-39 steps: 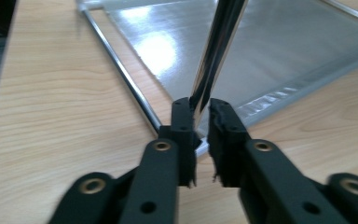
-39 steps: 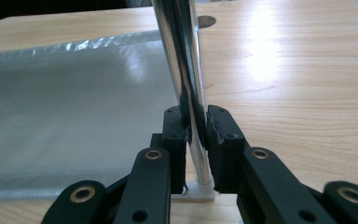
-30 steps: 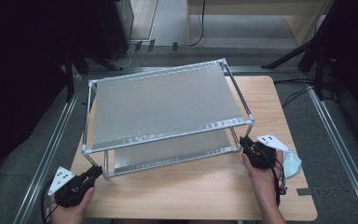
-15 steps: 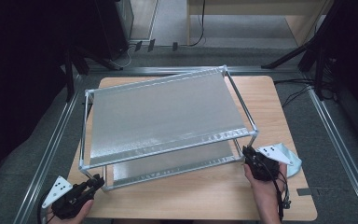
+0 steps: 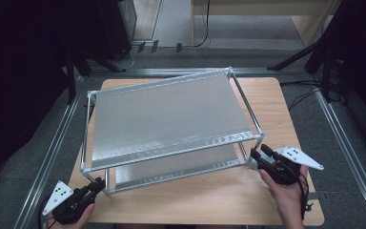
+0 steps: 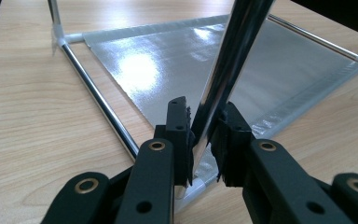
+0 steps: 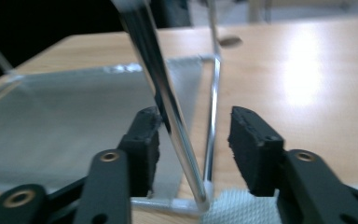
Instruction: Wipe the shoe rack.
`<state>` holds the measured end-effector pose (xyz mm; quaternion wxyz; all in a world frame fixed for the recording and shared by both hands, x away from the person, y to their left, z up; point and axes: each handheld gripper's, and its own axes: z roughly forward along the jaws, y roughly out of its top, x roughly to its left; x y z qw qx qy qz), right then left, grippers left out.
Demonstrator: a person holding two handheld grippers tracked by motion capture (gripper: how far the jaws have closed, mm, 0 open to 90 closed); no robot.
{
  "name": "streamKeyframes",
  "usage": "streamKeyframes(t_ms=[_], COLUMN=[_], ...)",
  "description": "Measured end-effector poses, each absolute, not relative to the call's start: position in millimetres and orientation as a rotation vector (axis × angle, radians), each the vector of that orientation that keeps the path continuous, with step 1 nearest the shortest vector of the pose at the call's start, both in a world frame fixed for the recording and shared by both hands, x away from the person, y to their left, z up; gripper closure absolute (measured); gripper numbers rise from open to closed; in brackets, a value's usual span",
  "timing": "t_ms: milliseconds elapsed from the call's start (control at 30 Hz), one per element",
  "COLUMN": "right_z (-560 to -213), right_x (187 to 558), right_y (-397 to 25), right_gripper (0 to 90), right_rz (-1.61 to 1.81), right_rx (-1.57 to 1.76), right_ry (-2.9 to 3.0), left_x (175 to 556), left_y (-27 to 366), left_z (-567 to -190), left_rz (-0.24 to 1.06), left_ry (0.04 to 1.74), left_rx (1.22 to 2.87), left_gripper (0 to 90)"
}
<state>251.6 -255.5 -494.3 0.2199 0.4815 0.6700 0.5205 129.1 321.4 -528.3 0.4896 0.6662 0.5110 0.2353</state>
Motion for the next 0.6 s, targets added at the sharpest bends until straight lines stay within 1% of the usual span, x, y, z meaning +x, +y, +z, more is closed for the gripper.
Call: streamKeyframes(t_ms=[100,300,333,367,400,467,533,600], right_z=[-483,-483,-485,-492,-492,-506,-510,-524], right_x=[246,248,249,253,253,261,263,268], right_y=[-272,-292,-293,-294,-294,-301,-303,-310], right_gripper=[44.1,41.4,40.9,38.8,38.8,36.3,35.6,28.9], right_rz=[1.461,1.445,1.407,1.282,1.282,1.089,1.064,0.930], right_rx=[1.286,1.386,1.405,1.442,1.442,1.509,1.536,1.653], right_ry=[1.829,1.719,1.705,1.685,1.685,1.691,1.704,1.738], left_x=[130,130,130,130,130,131,132,132], left_y=[322,321,321,320,320,320,320,320], left_z=[-530,-530,-530,-530,-530,-530,-530,-530], left_rz=[0.559,0.571,0.573,0.575,0.574,0.574,0.575,0.576], left_ry=[1.253,1.264,1.266,1.268,1.270,1.277,1.282,1.284], left_rx=[1.602,1.601,1.601,1.597,1.594,1.588,1.583,1.578], left_gripper=[76.8,77.1,77.1,77.1,77.1,76.9,76.9,76.8])
